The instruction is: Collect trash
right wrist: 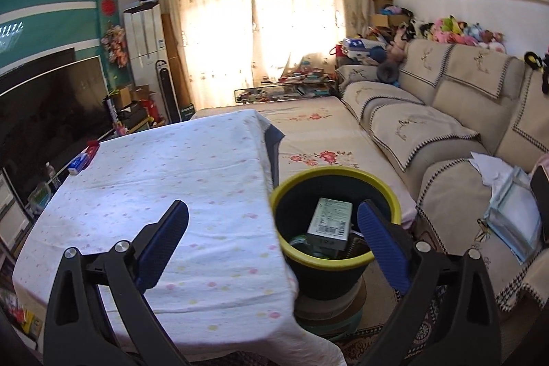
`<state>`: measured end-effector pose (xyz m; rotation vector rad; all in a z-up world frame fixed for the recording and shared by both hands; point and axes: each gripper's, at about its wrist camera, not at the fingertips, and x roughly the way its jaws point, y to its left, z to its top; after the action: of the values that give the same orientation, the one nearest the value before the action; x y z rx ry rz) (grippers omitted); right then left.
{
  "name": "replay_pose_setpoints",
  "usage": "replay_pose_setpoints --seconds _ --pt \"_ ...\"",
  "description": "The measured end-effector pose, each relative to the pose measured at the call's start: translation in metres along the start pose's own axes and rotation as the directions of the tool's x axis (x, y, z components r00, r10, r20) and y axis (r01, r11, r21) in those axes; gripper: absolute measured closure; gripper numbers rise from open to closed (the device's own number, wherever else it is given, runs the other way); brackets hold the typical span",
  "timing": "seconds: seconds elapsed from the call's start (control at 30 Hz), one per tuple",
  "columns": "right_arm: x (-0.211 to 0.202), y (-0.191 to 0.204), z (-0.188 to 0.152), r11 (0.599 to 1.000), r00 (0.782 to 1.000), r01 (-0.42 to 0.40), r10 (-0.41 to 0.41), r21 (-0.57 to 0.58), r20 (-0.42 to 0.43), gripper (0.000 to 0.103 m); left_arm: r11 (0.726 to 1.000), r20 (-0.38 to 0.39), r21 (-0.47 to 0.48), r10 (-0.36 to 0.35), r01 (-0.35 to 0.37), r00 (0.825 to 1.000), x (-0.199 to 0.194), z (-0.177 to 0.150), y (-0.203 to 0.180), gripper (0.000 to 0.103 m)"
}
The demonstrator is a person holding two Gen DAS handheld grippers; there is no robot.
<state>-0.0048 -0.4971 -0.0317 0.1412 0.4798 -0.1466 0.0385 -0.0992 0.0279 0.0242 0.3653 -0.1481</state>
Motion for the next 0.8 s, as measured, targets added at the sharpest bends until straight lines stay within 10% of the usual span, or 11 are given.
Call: replay_pose_setpoints --seconds 0.8 --pt "-0.049 0.025 0.009 0.997 0.997 -0.020 0.025 -0.077 0.067 0.007 0.997 0.055 -0.044 0.061 -0.059 0.997 -0.070 -0.030 0.019 0.005"
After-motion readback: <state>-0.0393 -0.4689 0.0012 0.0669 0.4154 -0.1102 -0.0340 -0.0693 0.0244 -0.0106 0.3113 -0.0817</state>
